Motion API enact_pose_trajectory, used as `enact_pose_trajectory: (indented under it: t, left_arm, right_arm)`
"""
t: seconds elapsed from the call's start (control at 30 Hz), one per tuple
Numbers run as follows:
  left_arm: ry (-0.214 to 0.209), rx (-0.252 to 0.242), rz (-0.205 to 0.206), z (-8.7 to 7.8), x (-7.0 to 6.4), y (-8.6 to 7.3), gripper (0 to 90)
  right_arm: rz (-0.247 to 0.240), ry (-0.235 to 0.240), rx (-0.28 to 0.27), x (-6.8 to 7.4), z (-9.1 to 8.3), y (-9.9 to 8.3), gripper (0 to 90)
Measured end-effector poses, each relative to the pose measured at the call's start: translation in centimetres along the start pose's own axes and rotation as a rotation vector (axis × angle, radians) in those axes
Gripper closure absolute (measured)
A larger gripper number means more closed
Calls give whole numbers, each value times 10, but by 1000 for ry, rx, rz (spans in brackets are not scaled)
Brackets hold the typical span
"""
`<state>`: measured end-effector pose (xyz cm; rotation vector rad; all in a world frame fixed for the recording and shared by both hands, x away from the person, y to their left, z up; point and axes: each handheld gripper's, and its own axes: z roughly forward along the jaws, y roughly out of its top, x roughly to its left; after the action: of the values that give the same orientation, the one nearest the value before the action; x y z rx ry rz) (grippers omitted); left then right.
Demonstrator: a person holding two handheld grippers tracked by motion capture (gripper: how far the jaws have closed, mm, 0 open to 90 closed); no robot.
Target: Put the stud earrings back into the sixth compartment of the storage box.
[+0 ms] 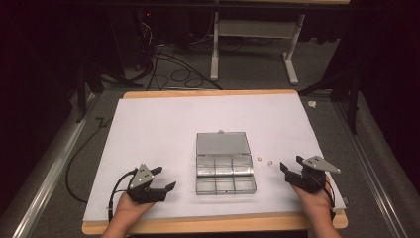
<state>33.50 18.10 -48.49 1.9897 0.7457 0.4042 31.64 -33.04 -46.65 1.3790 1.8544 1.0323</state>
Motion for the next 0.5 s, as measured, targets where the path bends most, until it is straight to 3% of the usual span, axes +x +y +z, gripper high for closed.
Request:
enact_pose_trajectory:
  t: [0.43,0.5]
  left_arm:
    - [2,0,-1,0,0,0,247]
    - [0,4,0,0,0,0,247]
  right_arm:
    - [37,2,-21,-4,-4,0,340]
    - [30,-14,-65,-1,-9,2,399]
